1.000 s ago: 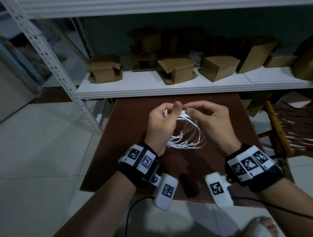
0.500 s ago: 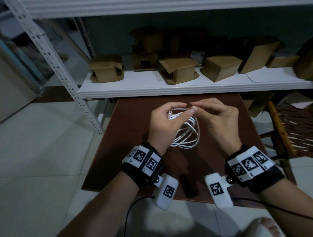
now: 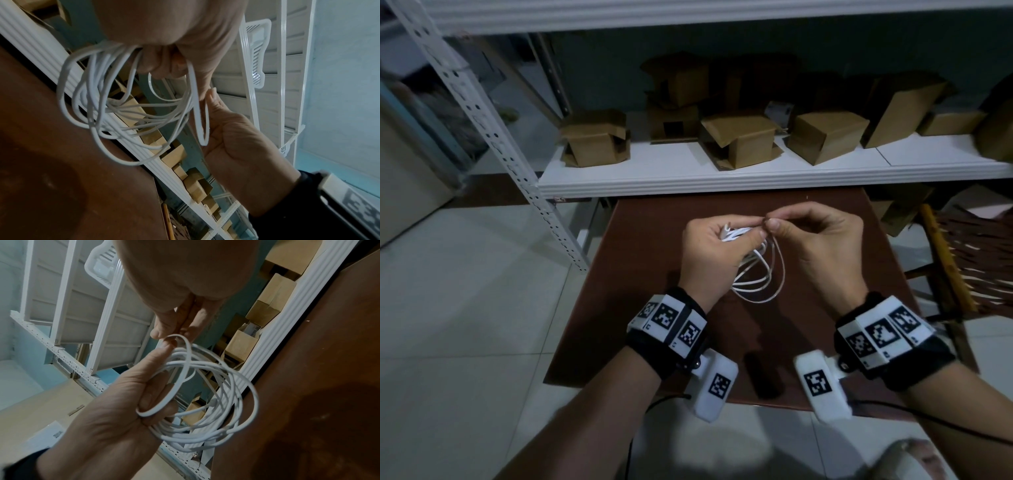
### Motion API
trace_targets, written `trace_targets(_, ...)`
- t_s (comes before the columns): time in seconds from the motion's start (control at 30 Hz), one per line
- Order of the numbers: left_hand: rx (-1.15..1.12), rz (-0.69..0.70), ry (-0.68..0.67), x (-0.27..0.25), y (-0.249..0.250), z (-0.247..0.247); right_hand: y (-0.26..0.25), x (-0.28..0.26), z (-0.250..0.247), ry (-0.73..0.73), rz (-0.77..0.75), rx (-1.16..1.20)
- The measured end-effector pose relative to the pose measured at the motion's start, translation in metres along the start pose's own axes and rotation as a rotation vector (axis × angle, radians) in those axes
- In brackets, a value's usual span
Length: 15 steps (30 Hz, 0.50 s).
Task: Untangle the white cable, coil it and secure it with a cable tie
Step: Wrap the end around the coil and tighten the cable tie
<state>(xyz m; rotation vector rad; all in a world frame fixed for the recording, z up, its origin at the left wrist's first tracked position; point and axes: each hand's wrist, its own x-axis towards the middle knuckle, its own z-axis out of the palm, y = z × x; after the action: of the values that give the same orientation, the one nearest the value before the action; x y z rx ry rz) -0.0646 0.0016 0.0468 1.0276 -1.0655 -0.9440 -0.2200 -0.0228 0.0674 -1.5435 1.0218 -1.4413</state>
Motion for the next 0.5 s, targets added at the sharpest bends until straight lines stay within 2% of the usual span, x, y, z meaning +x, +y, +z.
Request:
trace_targets(0.1,-0.012,0.031,0.001,0.0011,-0.0007,-0.0006,0.0020,0.0007,0.0018,-0.008,-0.026,-0.001)
trace_targets(0.23,-0.029,0.048,-0.011,0.0002,0.0021,0.0004,0.0014,0.0018,-0.0010,0.019,0.046,0.081)
trace_targets(0.5,0.017,0.089,0.009,0.0006,0.0024,-0.0025,0.0019,0.0025,-0.0032,-0.030,-0.007,-0.024)
